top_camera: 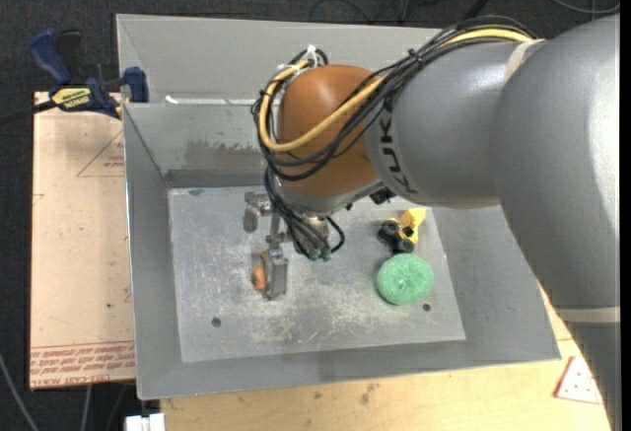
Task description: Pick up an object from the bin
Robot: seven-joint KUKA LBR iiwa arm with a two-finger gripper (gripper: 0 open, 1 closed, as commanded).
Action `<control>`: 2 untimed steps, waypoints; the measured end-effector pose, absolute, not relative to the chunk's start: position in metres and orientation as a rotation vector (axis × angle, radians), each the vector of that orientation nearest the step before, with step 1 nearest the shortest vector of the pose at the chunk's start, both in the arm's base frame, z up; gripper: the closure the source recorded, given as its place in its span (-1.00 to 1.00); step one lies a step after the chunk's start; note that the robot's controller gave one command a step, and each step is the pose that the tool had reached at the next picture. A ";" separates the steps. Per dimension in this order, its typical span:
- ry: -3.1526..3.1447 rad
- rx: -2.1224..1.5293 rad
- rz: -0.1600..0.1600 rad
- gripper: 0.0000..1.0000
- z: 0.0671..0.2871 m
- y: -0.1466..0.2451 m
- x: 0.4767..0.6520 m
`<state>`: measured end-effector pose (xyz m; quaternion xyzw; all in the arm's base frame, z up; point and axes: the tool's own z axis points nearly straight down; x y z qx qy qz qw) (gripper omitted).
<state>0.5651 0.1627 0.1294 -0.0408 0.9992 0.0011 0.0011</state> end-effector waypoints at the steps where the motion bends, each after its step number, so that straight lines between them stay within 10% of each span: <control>1: 3.123 -0.322 0.002 -1.00 0.105 0.121 0.553; 2: 3.121 -0.360 -0.002 -1.00 0.094 0.102 0.559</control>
Offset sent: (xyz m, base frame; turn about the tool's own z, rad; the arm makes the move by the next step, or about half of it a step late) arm 0.0053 -0.0555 -0.0411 -0.1805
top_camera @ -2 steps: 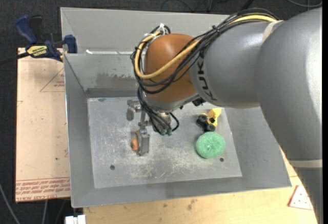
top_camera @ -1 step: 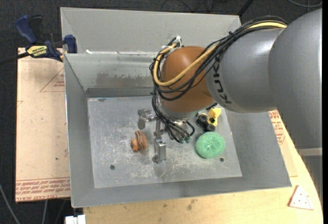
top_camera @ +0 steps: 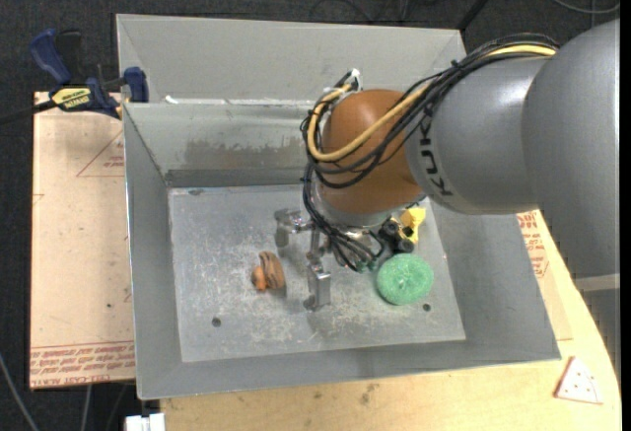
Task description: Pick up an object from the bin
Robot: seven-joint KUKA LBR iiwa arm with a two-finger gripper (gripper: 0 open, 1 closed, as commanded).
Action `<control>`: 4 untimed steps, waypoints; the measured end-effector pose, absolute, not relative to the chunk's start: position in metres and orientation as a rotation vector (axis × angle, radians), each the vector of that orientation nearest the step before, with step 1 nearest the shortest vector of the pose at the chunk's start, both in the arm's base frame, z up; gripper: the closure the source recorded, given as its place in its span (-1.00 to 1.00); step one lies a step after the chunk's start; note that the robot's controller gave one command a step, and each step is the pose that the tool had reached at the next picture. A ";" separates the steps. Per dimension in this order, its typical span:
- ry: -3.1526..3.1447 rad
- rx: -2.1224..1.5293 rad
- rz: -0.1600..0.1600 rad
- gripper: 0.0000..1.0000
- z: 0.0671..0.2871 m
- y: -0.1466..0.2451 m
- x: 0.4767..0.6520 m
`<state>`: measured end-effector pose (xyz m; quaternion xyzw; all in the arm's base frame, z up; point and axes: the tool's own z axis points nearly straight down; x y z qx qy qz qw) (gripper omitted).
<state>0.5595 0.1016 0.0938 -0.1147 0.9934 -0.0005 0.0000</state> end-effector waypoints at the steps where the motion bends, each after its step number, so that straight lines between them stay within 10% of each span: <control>1: 3.083 -0.585 0.001 -1.00 0.082 0.136 0.571; 2: 3.068 -0.669 0.004 -1.00 0.080 0.149 0.572; 3: 3.058 -0.686 0.010 1.00 0.087 0.151 0.579; 4: 3.052 -0.688 0.013 1.00 0.082 0.152 0.581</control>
Offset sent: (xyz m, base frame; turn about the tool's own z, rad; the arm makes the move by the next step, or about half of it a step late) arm 0.0180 0.0558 0.0281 -0.2448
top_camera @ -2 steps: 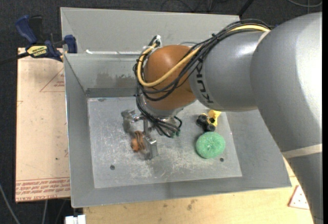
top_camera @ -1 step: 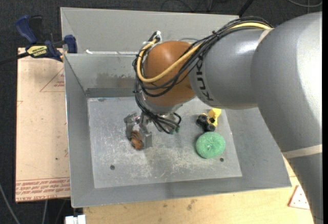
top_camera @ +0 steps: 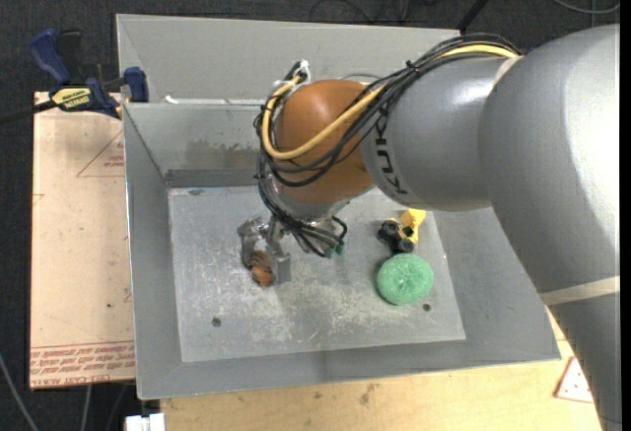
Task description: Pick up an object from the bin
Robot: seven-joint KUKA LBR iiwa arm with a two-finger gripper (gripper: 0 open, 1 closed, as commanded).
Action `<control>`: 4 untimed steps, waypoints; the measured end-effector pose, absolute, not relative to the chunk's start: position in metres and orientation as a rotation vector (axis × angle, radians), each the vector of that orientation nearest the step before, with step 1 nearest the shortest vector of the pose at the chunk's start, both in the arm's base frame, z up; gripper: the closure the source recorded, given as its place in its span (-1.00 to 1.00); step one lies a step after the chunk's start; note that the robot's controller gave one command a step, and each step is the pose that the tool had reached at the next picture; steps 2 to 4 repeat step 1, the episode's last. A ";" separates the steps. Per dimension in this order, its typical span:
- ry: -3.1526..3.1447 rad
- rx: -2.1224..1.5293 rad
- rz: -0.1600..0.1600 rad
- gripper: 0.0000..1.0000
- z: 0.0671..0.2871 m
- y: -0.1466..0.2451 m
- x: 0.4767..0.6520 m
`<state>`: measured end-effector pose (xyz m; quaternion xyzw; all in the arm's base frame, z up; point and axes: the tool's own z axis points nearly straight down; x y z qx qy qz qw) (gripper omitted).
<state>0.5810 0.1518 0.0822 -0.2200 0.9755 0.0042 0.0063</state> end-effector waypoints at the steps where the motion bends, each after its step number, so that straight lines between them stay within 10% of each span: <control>1: 3.042 -0.744 0.002 1.00 0.249 0.155 0.575; 4: 3.042 -0.744 0.002 1.00 0.249 0.155 0.575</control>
Offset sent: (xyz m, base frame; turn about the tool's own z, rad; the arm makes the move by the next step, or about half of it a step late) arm 0.0000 0.0000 0.0000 0.0000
